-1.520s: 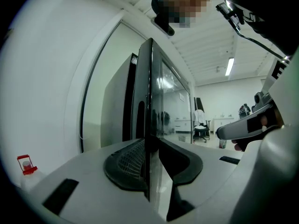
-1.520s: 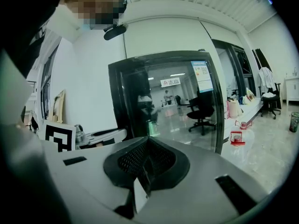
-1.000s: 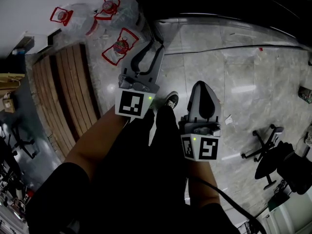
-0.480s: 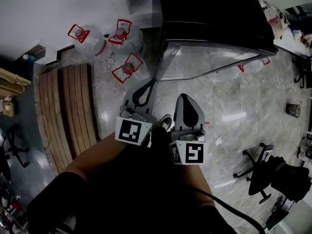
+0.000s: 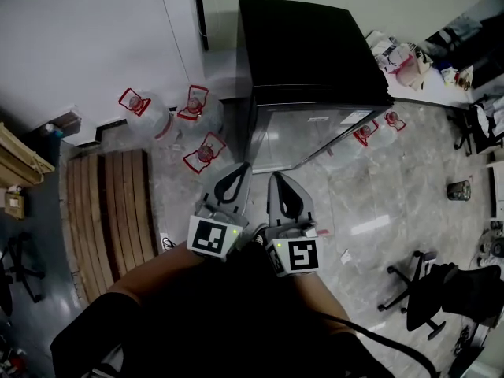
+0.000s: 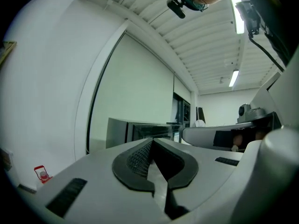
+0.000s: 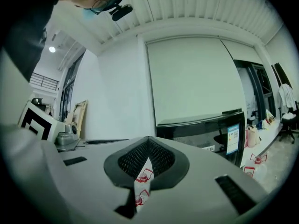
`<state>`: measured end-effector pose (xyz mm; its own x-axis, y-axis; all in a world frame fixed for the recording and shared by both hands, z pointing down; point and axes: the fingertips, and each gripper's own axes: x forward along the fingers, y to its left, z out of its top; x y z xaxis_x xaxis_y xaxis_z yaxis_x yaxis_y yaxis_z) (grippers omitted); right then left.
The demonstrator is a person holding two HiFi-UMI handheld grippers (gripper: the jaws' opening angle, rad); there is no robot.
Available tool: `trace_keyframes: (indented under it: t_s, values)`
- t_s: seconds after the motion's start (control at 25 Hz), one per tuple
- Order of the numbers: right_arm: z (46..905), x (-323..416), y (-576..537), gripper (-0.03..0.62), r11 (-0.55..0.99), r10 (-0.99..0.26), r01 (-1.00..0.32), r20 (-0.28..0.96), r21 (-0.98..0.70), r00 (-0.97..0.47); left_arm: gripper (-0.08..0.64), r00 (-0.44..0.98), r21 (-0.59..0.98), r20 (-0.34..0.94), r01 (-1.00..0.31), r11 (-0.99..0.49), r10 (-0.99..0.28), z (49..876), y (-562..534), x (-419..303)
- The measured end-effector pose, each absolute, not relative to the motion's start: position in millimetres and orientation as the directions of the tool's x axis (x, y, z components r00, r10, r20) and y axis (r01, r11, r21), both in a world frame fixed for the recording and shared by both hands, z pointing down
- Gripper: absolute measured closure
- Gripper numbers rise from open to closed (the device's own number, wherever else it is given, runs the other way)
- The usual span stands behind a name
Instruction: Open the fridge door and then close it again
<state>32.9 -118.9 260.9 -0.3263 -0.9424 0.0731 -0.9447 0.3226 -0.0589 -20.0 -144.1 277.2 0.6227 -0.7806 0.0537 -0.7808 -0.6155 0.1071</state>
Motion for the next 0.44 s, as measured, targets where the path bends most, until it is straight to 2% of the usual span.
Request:
trace_keyframes:
  t_s: [0.44]
  values:
    - [229.5, 37.9, -108.1, 0.577, 0.335, -0.942, -0.942, 0.021, -0.007, -0.335, 0.554, 0.653, 0.096, 0.019, -0.755, -0.649, -0.757, 256.9, -126.2, -18.5]
